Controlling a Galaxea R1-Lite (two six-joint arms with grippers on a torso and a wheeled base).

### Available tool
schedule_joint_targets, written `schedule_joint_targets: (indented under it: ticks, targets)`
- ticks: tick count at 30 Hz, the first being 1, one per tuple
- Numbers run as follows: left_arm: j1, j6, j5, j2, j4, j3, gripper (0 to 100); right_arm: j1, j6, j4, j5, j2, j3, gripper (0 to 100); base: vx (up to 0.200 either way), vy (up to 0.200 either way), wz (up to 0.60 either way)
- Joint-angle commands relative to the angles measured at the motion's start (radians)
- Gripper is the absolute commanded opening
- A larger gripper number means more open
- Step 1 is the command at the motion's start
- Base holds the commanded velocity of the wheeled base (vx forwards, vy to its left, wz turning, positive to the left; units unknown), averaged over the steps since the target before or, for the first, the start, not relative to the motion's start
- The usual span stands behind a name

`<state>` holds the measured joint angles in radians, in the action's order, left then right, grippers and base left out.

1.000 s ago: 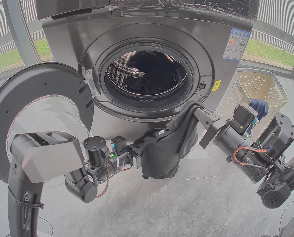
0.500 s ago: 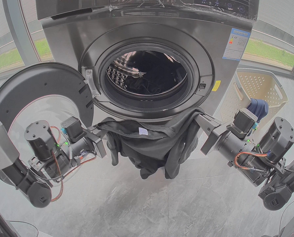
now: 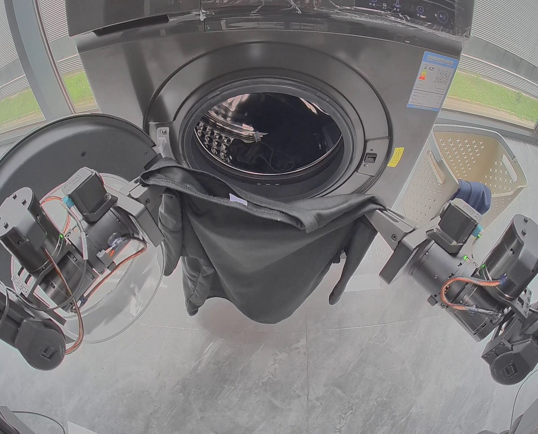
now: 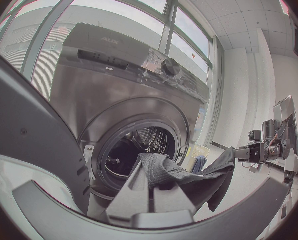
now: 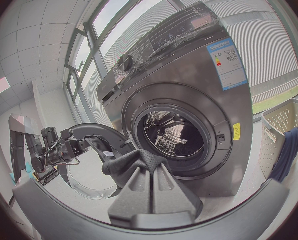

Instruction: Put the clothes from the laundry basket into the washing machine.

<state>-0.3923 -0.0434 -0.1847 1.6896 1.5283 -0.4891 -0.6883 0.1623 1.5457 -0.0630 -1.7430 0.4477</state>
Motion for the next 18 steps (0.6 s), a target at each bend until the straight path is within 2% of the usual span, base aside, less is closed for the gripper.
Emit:
schedule_joint_targets:
  ticks: [1,8,16,18]
  targets:
    - [0.003,-0.003,0.001,-0.025,0.000,-0.020,0,0.009,-0.001,0.001,0.000,0.028,-0.001,0,0.000,0.000,0.00]
    - [0.020,-0.004,0.001,-0.044,0.000,-0.048,0,0.049,-0.017,0.001,-0.003,0.045,0.000,0,0.000,0.000,0.00]
    - [0.020,-0.007,0.002,-0.045,0.003,-0.069,0,0.055,-0.018,0.001,-0.005,0.043,0.006,0,0.000,0.000,0.00]
    - [0.020,-0.016,0.010,-0.048,0.003,-0.089,0,0.070,-0.018,0.001,-0.006,0.045,0.016,0,0.000,0.000,0.00]
